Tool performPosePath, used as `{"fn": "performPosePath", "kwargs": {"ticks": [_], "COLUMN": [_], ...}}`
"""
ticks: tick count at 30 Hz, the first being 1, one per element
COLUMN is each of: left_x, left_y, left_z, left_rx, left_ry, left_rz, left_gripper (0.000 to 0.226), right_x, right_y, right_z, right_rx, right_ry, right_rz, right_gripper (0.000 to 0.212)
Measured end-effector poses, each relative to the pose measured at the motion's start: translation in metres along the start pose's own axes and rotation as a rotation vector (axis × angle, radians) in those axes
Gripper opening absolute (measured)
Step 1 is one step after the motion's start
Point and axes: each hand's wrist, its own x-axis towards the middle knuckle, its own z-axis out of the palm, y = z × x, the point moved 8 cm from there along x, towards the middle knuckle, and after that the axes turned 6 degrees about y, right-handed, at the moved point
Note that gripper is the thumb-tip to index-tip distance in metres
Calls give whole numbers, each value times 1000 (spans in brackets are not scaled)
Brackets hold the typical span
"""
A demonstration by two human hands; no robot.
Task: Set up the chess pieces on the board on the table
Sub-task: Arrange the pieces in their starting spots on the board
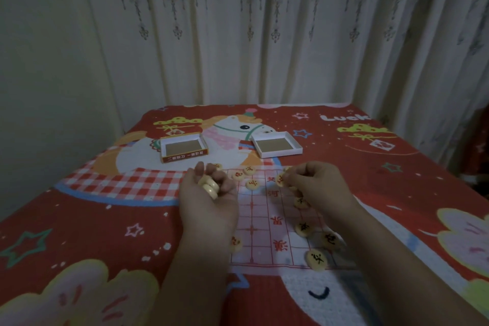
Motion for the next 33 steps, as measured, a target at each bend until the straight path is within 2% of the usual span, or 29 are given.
{"fn": "performPosePath", "kwargs": {"ticks": [4,9,20,23,27,33], "left_x": [7,9,10,9,9,9], "left_y": [23,13,11,11,10,11], "left_z": [1,-8,-9,-9,-9,-10], "left_rx": [29,12,51,63,66,57], "left_ry": [-38,-35,-17,-9,-2,10], "left_rz": [42,-2,2,5,7,1], "left_gripper": [15,28,33,32,32,33], "right_x": [-4,-15,-10,-10,-9,14], "right_y": [-8,-9,-5,-9,-16,-16], "right_z": [9,35,70,67,52,62], "right_rx": [-167,-395,-648,-692,-628,-724], "right_ry": [-16,-94,-157,-122,-63,-178], "right_rz": [-116,-221,-306,-346,-357,-383], "right_gripper": [9,6,13,16,30,56]}}
